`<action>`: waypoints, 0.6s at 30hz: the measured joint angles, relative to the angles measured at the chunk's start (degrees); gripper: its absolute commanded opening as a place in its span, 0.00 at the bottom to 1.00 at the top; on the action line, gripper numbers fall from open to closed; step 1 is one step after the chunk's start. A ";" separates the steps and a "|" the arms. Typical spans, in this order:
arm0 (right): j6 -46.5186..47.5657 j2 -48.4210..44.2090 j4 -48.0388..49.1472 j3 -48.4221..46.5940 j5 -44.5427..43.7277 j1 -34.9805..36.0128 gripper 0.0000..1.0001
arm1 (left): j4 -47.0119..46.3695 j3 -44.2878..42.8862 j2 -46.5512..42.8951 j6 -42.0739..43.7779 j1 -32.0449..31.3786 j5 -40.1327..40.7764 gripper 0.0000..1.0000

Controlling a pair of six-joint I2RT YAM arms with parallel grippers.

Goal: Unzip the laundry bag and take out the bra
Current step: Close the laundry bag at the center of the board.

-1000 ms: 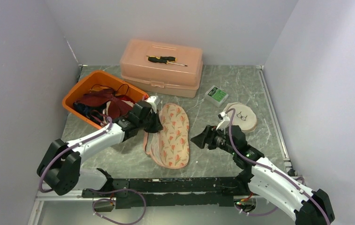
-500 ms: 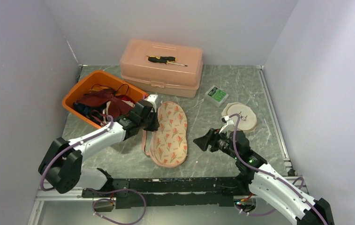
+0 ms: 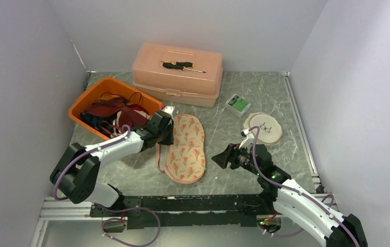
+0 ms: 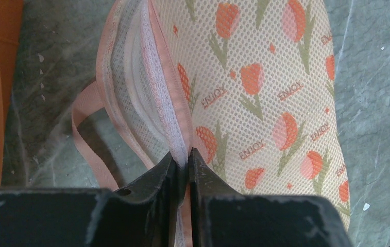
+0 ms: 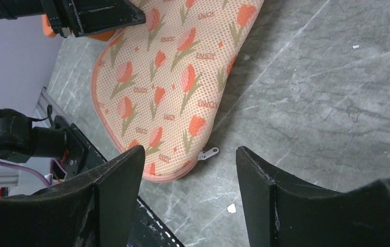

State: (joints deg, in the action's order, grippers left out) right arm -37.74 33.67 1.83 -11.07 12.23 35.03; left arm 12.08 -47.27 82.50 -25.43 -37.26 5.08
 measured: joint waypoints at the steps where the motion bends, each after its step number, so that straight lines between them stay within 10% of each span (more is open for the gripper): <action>1: 0.00 0.13 0.09 0.00 0.04 0.00 0.69 | -0.02 0.09 0.00 -0.33 0.00 0.17 0.18; 18: 0.20 5.77 1.81 0.00 0.00 0.00 0.69 | 1.60 2.47 -2.25 -4.46 -0.98 1.14 0.21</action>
State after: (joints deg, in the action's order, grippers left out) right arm -37.54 39.44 3.64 -11.07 12.23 35.03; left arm 13.67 -44.80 80.25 -29.89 -38.24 6.22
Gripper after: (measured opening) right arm 0.688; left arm 0.197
